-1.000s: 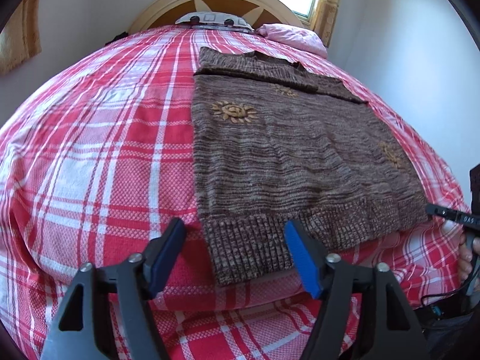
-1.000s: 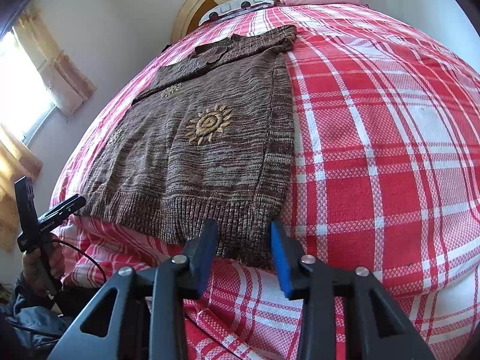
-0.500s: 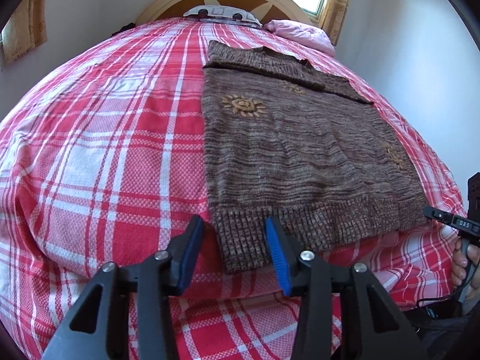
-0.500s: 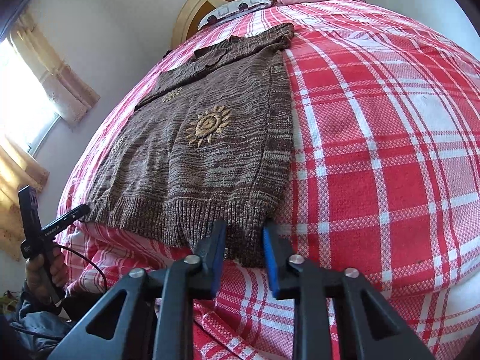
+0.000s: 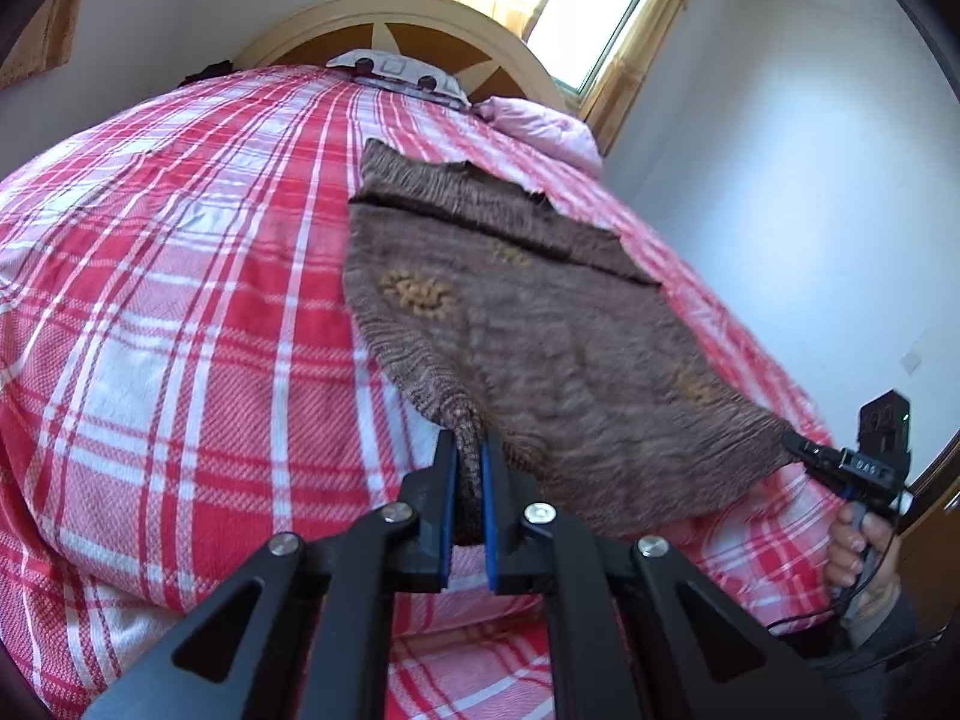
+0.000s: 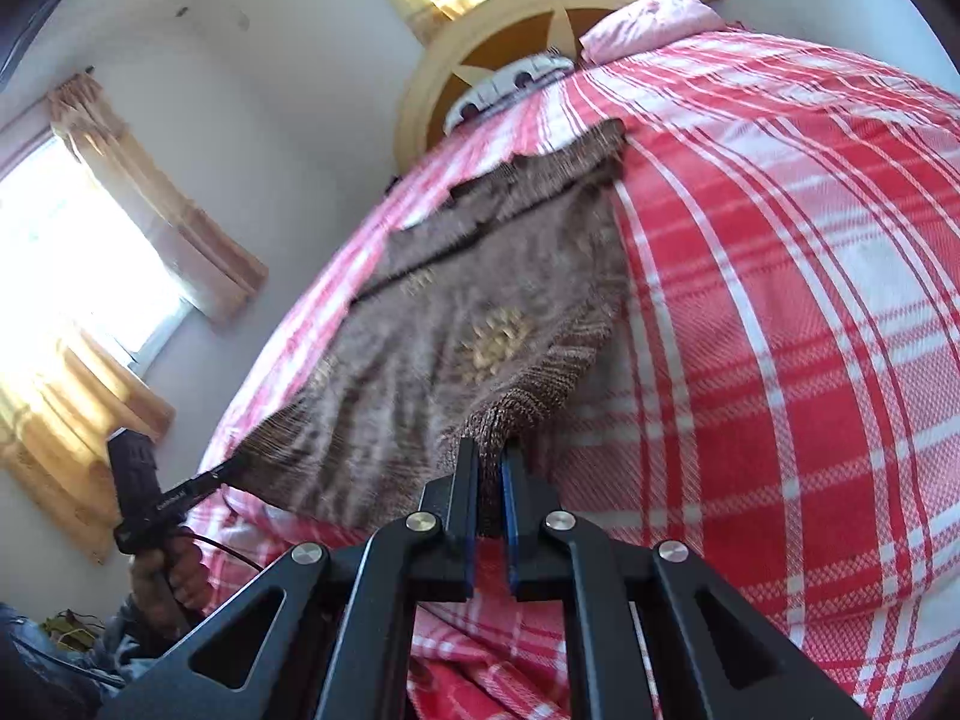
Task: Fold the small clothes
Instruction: 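Grasp the hem with both grippers and lift it toward the collar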
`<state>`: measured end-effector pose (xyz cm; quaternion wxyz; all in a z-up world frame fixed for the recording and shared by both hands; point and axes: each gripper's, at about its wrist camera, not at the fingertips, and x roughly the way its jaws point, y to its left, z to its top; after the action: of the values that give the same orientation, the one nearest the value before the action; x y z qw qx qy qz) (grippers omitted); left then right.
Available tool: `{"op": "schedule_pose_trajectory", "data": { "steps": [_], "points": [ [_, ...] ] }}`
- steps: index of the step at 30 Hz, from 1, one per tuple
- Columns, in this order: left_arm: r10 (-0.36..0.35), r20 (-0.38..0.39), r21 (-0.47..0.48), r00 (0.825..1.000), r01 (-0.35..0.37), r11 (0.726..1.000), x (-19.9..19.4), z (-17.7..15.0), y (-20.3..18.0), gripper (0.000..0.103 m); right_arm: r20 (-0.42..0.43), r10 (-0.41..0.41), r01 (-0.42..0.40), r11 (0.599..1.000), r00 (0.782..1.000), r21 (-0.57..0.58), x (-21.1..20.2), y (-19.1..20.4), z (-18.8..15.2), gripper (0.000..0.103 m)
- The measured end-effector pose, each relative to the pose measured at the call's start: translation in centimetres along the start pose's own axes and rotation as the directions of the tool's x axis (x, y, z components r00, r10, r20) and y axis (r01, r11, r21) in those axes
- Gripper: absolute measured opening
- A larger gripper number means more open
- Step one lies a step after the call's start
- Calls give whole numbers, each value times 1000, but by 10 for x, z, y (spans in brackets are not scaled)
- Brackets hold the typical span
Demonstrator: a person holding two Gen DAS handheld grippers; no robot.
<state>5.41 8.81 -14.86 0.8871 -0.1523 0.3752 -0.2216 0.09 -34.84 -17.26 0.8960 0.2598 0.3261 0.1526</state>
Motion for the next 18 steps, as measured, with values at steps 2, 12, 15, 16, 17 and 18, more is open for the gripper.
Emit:
{"op": "schedule_pose_trajectory", "data": {
  "steps": [2,12,15,16,17,18],
  "points": [
    [-10,23,-2,1000,10,1000,-2,9,0,7,25,32,-32,999,999,9,-3,3,7,6],
    [-79,105,-36,991,84,996,-4,60,-3,7,115,71,-70,997,991,-11,-7,15,50,6],
    [-84,123,-51,989,90,995,0,78,0,7,132,71,-70,997,989,-10,-3,15,66,6],
    [-86,132,-58,988,94,994,2,85,2,7,137,72,-72,997,988,-8,-2,15,72,6],
    [-87,140,-65,986,96,993,3,90,4,7,144,73,-73,997,987,-3,-1,15,77,6],
    [-91,147,-75,985,102,992,5,96,6,7,150,74,-75,997,986,2,1,15,84,6]
  ]
}}
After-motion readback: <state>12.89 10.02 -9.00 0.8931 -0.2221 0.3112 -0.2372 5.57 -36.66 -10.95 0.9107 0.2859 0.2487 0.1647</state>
